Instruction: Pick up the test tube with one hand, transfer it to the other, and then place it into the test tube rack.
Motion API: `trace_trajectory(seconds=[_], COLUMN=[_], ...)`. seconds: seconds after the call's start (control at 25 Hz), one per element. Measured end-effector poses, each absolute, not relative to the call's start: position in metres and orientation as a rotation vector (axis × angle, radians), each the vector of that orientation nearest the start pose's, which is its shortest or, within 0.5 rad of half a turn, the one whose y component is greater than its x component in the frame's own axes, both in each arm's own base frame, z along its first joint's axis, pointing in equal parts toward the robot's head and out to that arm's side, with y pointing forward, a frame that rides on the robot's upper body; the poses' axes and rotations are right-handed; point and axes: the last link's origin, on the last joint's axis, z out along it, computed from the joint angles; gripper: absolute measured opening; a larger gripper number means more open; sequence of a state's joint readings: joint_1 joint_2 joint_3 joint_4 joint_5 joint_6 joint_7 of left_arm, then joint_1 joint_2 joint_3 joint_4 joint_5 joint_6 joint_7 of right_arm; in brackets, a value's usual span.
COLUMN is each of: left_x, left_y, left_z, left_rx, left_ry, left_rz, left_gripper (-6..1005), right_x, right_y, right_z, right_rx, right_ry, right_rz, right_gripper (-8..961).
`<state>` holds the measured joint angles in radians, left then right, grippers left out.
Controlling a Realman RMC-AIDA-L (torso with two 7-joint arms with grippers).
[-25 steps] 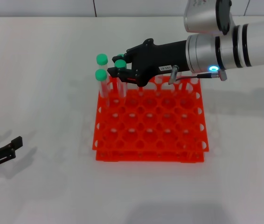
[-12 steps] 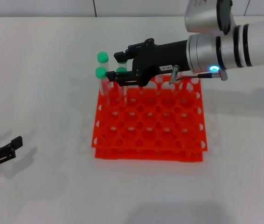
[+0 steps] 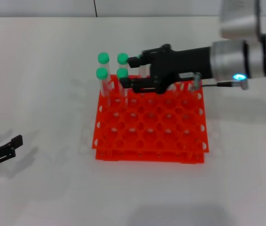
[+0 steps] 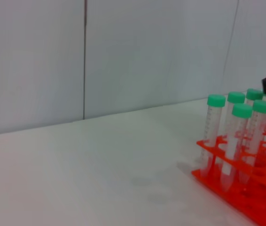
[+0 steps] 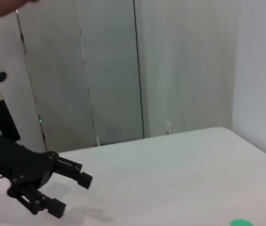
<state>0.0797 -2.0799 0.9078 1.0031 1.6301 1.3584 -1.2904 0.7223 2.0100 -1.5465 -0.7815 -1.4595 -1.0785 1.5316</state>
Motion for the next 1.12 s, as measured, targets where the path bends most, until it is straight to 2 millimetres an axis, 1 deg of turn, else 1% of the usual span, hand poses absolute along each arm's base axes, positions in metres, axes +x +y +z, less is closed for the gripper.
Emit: trace_trajectory(seconds=[0.12, 0.16, 0.28, 0.52, 0.64, 0.92, 1.12], left_x=[-0.363, -0.362, -0.358, -0.354, -0.352, -0.345, -0.342], left_y=[0.215, 0.215, 0.219, 0.222, 0.225, 0.234, 0.237], left_z=[0.060, 0.060, 0.061, 0.064, 0.062, 0.057, 0.060], left_rx=[-2.255, -2.258, -2.276, -2.315, -2.354, -2.442, -2.474], left_ry=[-0.723, -0.718, -0.699, -0.687, -0.699, -0.701, -0.682], left_rz=[-0.508, -0.512, -0.538, -0.549, -0.547, -0.525, -0.529], left_gripper=[893, 893, 893, 893, 893, 893, 893], right_x=[0.142, 0.145, 0.167, 0.198, 0.209, 0.228, 0.239], right_y=[0.378, 0.377, 0.369, 0.359, 0.353, 0.344, 0.340], right_z=[-0.042, -0.039, -0.025, -0.013, -0.011, -0.011, -0.010], right_rx=[-2.856, -2.853, -2.825, -2.797, -2.809, -2.822, -2.817], right_ry=[0.207, 0.207, 0.227, 0.260, 0.263, 0.302, 0.336], right_rz=[0.659, 0.672, 0.705, 0.668, 0.641, 0.585, 0.559], right_gripper=[550, 564, 607, 692, 847, 841, 840])
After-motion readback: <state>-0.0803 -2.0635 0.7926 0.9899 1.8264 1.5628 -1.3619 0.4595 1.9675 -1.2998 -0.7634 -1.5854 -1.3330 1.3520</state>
